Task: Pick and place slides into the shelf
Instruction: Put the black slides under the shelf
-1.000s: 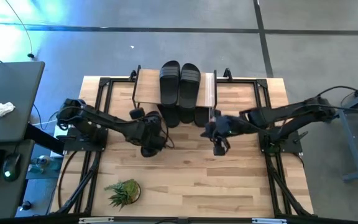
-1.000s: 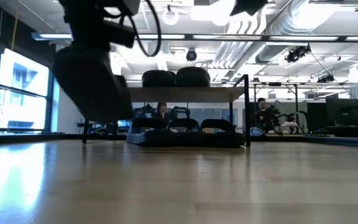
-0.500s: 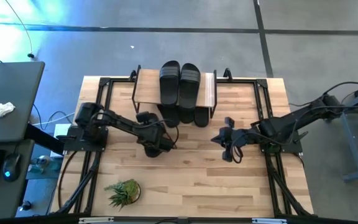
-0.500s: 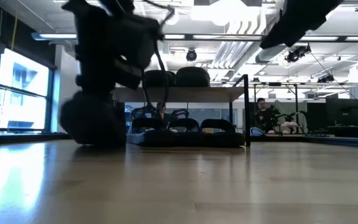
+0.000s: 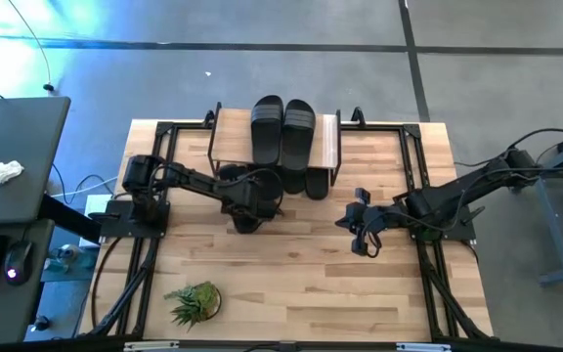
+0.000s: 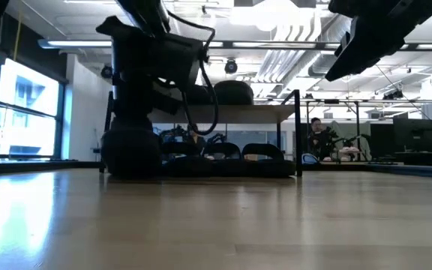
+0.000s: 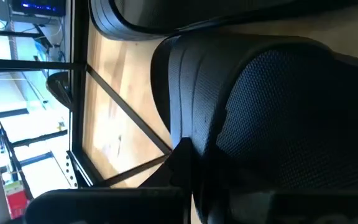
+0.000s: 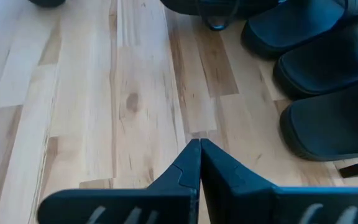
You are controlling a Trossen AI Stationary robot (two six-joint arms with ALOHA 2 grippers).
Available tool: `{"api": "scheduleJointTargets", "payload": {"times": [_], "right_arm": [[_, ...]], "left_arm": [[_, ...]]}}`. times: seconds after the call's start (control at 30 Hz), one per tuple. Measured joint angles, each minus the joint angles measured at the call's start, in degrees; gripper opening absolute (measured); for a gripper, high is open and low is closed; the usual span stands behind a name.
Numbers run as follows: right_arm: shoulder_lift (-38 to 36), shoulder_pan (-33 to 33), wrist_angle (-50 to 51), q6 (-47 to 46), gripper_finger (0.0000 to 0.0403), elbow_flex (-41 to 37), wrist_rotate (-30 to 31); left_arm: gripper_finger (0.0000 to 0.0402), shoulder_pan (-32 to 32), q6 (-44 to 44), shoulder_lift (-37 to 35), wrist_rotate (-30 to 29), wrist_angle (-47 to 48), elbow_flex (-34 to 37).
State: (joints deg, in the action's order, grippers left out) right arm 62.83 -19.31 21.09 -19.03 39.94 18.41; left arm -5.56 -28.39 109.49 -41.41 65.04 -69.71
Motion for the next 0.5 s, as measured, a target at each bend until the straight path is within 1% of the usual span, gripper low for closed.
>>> {"api": "scheduleJointTargets", "payload": {"times": [0.1, 0.33, 0.5], "right_arm": [[0.00, 0.00, 0.00, 0.02, 0.0000, 0.00, -0.27], [0.02, 0.01, 0.13, 0.00, 0.0000, 0.00, -1.44], [0.02, 0.02, 0.24, -0.22, 0.0000, 0.00, -1.97]], "left_arm": [[0.0002, -1.39, 0.73, 0.00, -1.64, -0.34, 0.02], [0.0003, -4.12, 7.64, 0.02, -4.57, -2.52, 0.09], [0.0003, -5.48, 10.68, 0.04, -9.61, -4.66, 0.09]]}}
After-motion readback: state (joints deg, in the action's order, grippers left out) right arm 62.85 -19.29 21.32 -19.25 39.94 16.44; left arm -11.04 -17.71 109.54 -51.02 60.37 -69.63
